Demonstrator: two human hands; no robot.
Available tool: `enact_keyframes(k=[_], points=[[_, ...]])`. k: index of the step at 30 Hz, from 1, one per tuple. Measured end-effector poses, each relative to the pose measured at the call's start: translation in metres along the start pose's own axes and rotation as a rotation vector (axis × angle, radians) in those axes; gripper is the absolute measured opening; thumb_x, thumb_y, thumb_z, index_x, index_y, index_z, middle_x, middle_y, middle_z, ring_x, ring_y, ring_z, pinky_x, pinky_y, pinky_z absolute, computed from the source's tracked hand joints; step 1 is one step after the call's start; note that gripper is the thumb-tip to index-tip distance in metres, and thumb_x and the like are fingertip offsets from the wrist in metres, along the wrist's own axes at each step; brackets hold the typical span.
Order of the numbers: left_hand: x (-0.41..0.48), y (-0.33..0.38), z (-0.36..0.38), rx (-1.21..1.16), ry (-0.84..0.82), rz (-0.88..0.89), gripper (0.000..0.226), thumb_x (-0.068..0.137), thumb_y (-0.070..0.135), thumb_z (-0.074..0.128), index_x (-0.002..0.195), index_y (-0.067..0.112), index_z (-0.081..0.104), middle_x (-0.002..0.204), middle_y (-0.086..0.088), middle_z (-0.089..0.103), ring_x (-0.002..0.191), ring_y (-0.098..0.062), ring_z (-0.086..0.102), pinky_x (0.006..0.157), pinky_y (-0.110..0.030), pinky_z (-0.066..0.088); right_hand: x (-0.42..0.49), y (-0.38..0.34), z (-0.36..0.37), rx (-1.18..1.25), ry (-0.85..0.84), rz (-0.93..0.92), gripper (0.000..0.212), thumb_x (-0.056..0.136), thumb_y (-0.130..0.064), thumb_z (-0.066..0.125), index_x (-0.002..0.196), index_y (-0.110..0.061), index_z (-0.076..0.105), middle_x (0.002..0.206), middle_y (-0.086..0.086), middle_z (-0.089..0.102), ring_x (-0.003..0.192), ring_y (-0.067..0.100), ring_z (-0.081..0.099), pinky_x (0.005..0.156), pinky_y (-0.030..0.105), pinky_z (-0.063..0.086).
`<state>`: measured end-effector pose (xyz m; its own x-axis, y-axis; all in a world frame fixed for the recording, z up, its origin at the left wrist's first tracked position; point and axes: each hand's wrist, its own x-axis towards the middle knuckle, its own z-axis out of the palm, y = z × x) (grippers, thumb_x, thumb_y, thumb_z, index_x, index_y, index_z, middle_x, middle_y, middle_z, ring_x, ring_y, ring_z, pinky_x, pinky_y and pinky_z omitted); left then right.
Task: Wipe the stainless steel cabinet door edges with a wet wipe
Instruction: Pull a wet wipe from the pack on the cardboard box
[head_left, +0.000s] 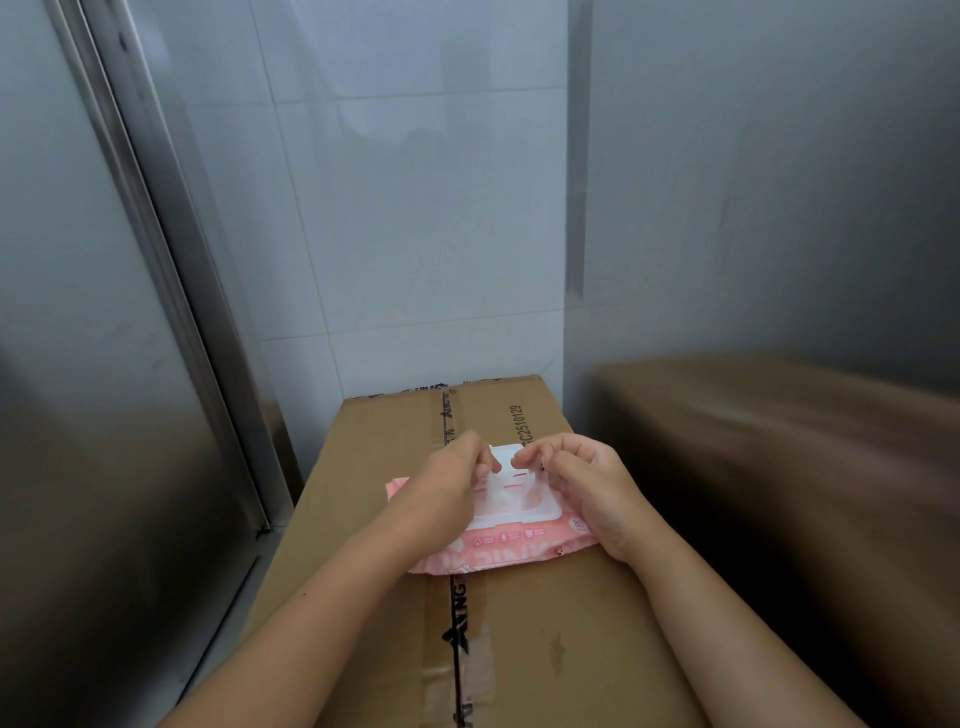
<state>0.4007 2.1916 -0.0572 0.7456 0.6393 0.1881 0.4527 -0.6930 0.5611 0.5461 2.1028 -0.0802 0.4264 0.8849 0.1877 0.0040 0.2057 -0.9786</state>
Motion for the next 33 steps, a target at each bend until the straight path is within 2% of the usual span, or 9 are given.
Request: enact_keyframes(k=[6,9,12,15,19,21,26,29,33], points=[[-0.0034,-0.0039,-0.0006,-0.164,0.032,0.015,0.023,0.099,0.013,0.039,0.081,0.027,0.043,0.104,0.003,0.061,0.100,-0.016,0.053,0.084,-0.030,0.042,-0.0007,-0.0010,0.0011,-0.011,0.006,-0.002,0.021,0.088,-0.001,0.048,0.082,-0.003,0.069,0.088,0.006,0.069,0.081,0.011,0.062,0.071,0.024,0.050],[-0.0046,-0.0074,0.0010,-0.148,-0.024,0.017,0.008,0.096,0.025,0.050,0.090,0.032,0.049,0.104,0.015,0.058,0.101,-0.003,0.052,0.074,-0.005,0.037,-0.0017,-0.0015,0.0014,0.006,0.000,-0.001,0.021,0.088,0.000,0.048,0.082,-0.003,0.068,0.086,0.005,0.069,0.079,0.013,0.062,0.068,0.023,0.050],[-0.0048,-0.0088,0.0030,-0.073,-0.004,0.013,0.009,0.092,0.028,0.056,0.101,0.029,0.052,0.107,0.018,0.054,0.100,0.002,0.048,0.068,0.008,0.026,-0.0018,-0.0022,0.0013,-0.006,-0.007,-0.002,0.021,0.088,0.000,0.047,0.085,0.000,0.068,0.086,0.004,0.069,0.077,0.009,0.062,0.065,0.019,0.050],[-0.0034,-0.0079,0.0046,-0.022,0.046,0.015,0.019,0.092,0.025,0.057,0.110,0.022,0.055,0.114,0.011,0.055,0.098,0.001,0.046,0.068,0.009,0.024,-0.0017,-0.0018,0.0012,-0.023,0.000,-0.006,0.021,0.088,0.000,0.047,0.085,0.000,0.068,0.087,0.003,0.069,0.080,0.006,0.063,0.067,0.017,0.050],[-0.0035,-0.0092,0.0049,0.013,0.025,0.007,0.040,0.090,0.030,0.059,0.127,0.020,0.047,0.126,0.009,0.051,0.112,-0.003,0.047,0.078,-0.005,0.029,-0.0023,-0.0015,0.0004,-0.022,0.000,0.001,0.023,0.088,0.000,0.047,0.084,-0.001,0.069,0.087,0.003,0.069,0.081,0.007,0.063,0.064,0.017,0.050],[-0.0040,-0.0098,0.0048,0.066,0.008,-0.004,0.036,0.091,0.033,0.058,0.124,0.020,0.051,0.125,0.008,0.051,0.112,-0.004,0.047,0.081,-0.012,0.031,-0.0026,-0.0016,0.0008,-0.045,0.000,0.000,0.023,0.088,-0.001,0.047,0.083,-0.003,0.070,0.087,0.001,0.070,0.079,0.003,0.064,0.063,0.016,0.049],[-0.0056,-0.0082,0.0037,0.024,0.062,-0.008,0.005,0.091,0.024,0.058,0.089,0.025,0.054,0.115,0.006,0.055,0.103,-0.005,0.048,0.065,-0.010,0.029,-0.0022,-0.0020,0.0021,-0.057,0.002,-0.002,0.024,0.088,-0.001,0.047,0.082,-0.004,0.070,0.085,-0.001,0.070,0.079,0.001,0.063,0.065,0.015,0.049],[-0.0068,-0.0083,0.0041,-0.059,0.095,-0.018,0.023,0.091,0.020,0.057,0.073,0.029,0.047,0.112,0.010,0.057,0.100,-0.002,0.049,0.068,-0.003,0.033,-0.0022,-0.0021,0.0021,-0.074,0.003,-0.001,0.024,0.089,-0.001,0.047,0.082,-0.003,0.070,0.084,-0.002,0.071,0.077,0.000,0.064,0.062,0.014,0.048],[-0.0092,-0.0044,0.0038,-0.203,0.155,0.018,0.021,0.092,0.016,0.057,0.073,0.024,0.050,0.101,0.020,0.058,0.100,0.000,0.052,0.077,-0.009,0.037,-0.0024,-0.0020,0.0016,-0.128,0.005,-0.002,0.023,0.090,-0.003,0.047,0.085,-0.002,0.070,0.087,-0.002,0.071,0.082,0.003,0.063,0.065,0.015,0.046]])
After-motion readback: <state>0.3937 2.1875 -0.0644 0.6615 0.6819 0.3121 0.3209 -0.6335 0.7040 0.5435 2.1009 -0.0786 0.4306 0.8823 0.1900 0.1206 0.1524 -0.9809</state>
